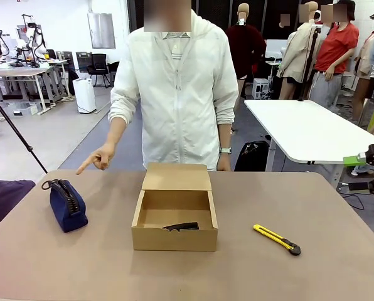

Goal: Pack the items into the box.
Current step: Pick up the item specified by the human and place it in the Mailer Box.

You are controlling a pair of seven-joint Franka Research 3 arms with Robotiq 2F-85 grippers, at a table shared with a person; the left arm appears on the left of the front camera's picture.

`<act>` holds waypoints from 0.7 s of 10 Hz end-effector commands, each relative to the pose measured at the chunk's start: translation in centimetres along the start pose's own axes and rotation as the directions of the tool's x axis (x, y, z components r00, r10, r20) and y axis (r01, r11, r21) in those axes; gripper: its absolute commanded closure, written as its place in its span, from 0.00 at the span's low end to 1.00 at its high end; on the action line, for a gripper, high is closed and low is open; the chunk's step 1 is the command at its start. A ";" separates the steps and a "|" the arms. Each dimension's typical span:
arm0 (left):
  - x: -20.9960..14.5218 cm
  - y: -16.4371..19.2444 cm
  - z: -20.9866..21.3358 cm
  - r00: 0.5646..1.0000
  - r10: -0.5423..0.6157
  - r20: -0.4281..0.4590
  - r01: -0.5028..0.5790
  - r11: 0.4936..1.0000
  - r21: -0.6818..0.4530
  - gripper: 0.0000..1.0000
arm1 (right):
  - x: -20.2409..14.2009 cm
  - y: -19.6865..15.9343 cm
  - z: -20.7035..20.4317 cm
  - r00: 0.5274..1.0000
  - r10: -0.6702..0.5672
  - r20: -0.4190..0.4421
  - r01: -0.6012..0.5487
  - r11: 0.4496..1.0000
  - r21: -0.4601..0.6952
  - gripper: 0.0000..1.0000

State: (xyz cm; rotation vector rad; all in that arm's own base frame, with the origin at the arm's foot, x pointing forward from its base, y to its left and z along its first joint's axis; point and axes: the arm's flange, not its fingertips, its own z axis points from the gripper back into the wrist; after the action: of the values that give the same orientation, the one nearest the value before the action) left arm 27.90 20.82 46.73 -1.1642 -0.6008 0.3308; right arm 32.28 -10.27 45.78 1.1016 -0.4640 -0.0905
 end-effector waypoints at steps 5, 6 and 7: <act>0.0 0.0 0.0 1.000 0.000 0.000 0.000 1.000 0.000 0.00 | 0.1 0.3 0.3 1.000 0.003 -0.005 -0.003 1.000 -0.004 0.00; 1.2 -2.8 -3.2 0.996 0.028 -0.090 0.001 0.952 0.305 0.00 | 0.1 0.3 0.3 1.000 0.003 -0.005 -0.003 1.000 -0.004 0.00; 3.2 -5.8 -7.0 0.987 -0.009 -0.158 0.083 0.881 0.466 0.00 | 0.1 0.3 0.3 1.000 0.003 -0.005 -0.003 1.000 -0.004 0.00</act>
State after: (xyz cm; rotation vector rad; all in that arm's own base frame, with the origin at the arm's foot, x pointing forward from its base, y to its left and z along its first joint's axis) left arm 31.29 18.15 48.59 -0.9086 -0.5274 0.3460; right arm 32.29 -10.24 45.82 1.1008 -0.4642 -0.0891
